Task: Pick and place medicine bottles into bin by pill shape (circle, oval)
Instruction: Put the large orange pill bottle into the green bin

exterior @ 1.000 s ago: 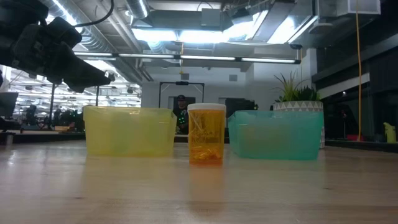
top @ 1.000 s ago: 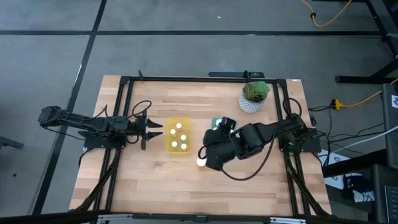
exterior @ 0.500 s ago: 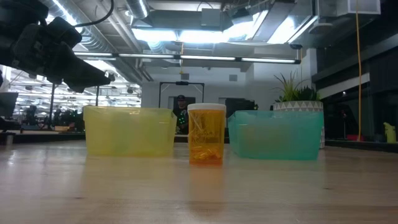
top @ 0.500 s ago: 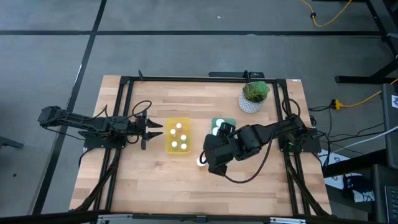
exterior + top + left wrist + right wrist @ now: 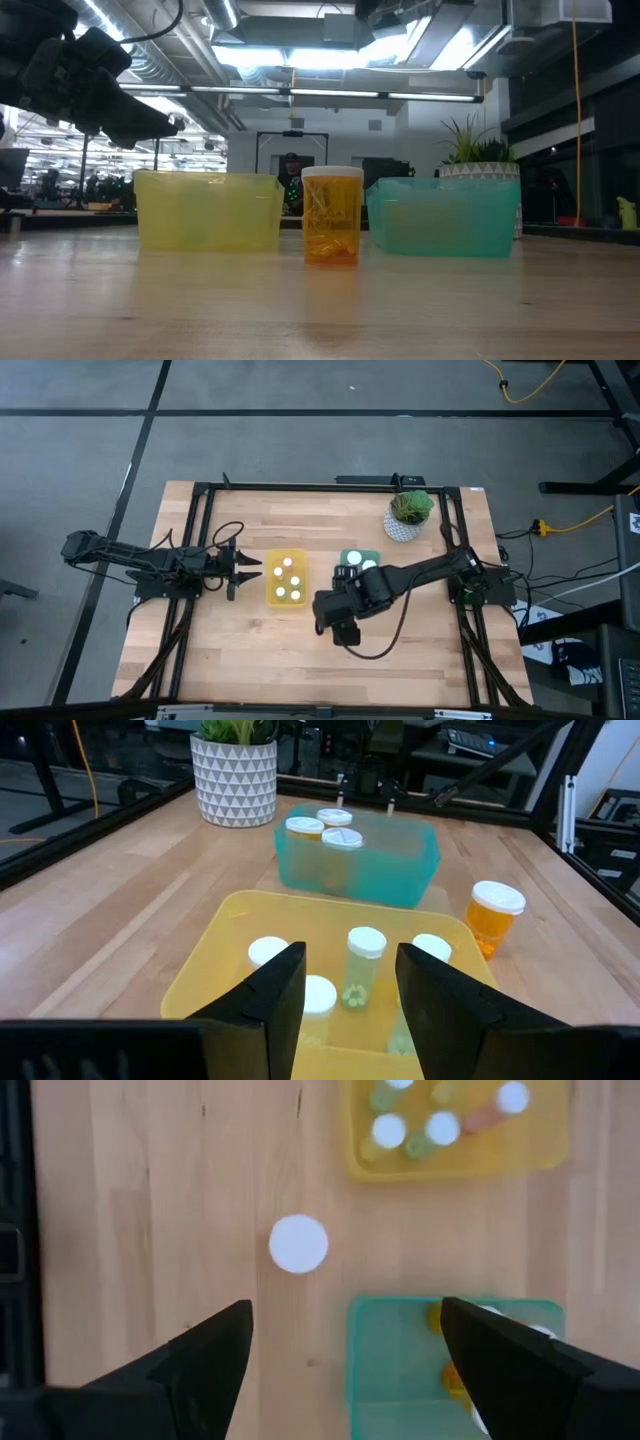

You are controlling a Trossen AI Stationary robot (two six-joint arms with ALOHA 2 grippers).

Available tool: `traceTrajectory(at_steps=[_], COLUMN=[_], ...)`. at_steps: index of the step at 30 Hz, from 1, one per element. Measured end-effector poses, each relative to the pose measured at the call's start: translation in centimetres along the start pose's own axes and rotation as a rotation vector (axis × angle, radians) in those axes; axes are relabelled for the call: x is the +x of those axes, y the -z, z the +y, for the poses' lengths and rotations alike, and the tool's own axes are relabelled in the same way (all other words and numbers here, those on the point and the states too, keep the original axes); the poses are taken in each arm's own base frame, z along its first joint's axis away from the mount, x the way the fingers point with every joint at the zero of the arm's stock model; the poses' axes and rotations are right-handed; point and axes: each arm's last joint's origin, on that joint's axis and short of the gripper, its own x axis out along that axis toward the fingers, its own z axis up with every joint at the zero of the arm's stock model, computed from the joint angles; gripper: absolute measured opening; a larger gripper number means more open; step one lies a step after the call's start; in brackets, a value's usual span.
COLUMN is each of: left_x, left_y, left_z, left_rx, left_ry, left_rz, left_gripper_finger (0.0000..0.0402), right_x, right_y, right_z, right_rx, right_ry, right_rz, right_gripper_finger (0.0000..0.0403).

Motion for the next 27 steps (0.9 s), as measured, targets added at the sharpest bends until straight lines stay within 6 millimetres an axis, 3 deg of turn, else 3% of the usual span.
traceTrajectory(at_steps=[7,19,27], left_x=[0.0,0.0,0.0], left_y=[0.0,0.0,0.0], left_z=[0.0,0.0,0.0], left_rx=[0.0,0.0,0.0], left_ry=[0.0,0.0,0.0], left_rz=[0.0,-0.001,-0.001], left_gripper_finger=[0.015,0.015,0.015], right_x=[3.8,4.6,9.2], right_y=[0.4,4.5,6.0], right_z=[0.3,-2.1,-1.6], right_rx=[-0.017,0.019,-0.065], right_ry=[-0.089,-0.138,-0.147], right_rz=[0.048,-0.164,-0.185], right_gripper_finger=[0.0324,0.0324,0.0324])
